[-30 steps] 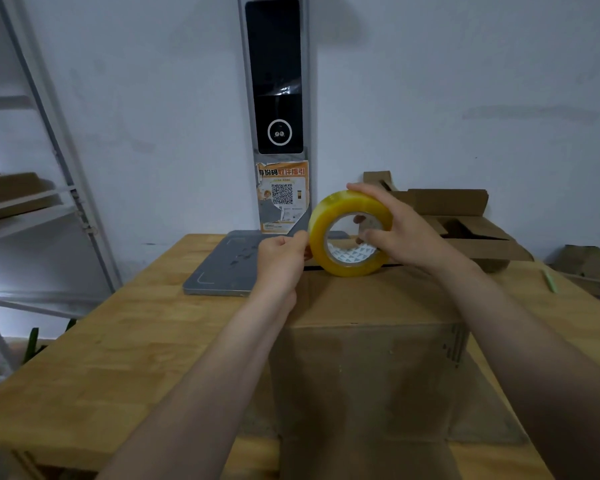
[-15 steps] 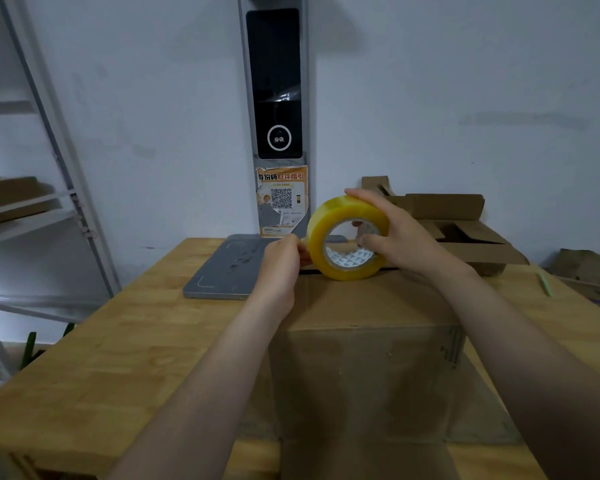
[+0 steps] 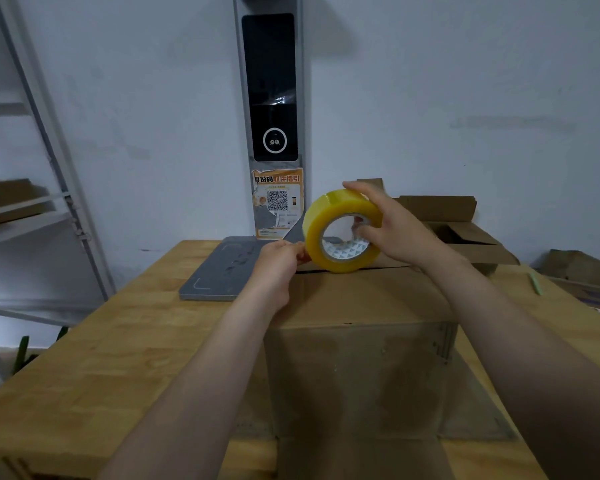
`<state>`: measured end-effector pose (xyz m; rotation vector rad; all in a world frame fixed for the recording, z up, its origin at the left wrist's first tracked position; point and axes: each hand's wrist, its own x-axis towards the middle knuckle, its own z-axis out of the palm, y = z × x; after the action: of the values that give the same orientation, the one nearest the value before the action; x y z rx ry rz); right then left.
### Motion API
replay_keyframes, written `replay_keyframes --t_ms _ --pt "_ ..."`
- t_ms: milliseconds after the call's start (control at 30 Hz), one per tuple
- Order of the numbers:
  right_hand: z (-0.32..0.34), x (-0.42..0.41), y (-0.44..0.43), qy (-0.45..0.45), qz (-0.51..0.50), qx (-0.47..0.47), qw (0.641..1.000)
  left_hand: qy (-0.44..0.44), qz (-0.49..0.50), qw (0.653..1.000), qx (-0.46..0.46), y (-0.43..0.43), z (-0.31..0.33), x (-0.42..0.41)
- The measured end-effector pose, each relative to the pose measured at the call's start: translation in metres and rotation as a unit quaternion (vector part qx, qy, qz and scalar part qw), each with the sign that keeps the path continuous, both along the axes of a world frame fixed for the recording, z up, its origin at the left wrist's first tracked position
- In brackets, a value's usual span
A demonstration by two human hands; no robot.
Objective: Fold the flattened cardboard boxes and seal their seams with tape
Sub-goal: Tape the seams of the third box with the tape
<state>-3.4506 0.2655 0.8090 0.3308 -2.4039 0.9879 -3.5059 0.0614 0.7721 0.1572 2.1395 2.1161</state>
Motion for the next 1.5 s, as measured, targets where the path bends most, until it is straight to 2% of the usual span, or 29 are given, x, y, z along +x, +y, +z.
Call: replay_keyframes --t_ms 67,233,367,567,633,767,867,933,1000,1133,1333,1400,1500 --pt "0.005 -0.001 -0.001 0.006 -0.008 0.036 0.999 0.005 -0.016 0.999 -0.033 0.000 0.003 -0.003" --pt "0.007 -0.003 0.007 -0.016 -0.038 0.077 0.996 -0.017 -0.026 0.999 -0.016 0.001 0.007 -0.006" --pt "0.008 -0.001 0.016 -0.031 -0.056 0.102 0.993 -0.061 -0.029 0.997 0.047 -0.013 0.008 -0.010" --pt "0.023 0.007 0.026 -0.037 -0.094 0.187 0.977 -0.082 -0.010 0.990 0.114 -0.014 0.007 -0.010" --pt "0.027 0.013 0.031 -0.040 -0.083 0.165 0.982 -0.080 -0.003 0.992 0.102 -0.010 0.009 -0.005" --pt "0.011 0.018 0.041 0.008 -0.054 0.034 0.998 -0.061 0.043 0.994 0.076 0.003 0.010 0.000" --pt "-0.013 0.027 0.044 0.019 -0.028 -0.071 0.997 -0.059 0.070 0.990 0.107 0.001 0.011 0.002" --pt "-0.022 0.031 0.045 0.026 -0.026 -0.106 0.994 -0.049 0.067 0.991 0.107 -0.001 0.012 0.005" --pt "-0.020 0.032 0.046 0.033 -0.028 -0.094 0.995 -0.021 0.061 0.995 0.077 -0.004 0.016 0.007" --pt "0.003 0.029 0.044 0.033 -0.031 0.039 0.998 0.035 0.086 0.995 -0.021 -0.039 0.024 -0.007" --pt "0.024 0.016 0.029 -0.019 -0.017 0.128 0.991 0.033 0.101 0.994 -0.026 -0.080 0.022 -0.016" --pt "0.025 0.011 0.024 -0.023 -0.018 0.117 0.993 0.025 0.104 0.994 -0.023 -0.083 0.017 -0.018" --pt "0.011 0.012 0.020 -0.010 -0.007 -0.012 1.000 0.010 0.108 0.994 -0.014 -0.087 0.008 -0.021"
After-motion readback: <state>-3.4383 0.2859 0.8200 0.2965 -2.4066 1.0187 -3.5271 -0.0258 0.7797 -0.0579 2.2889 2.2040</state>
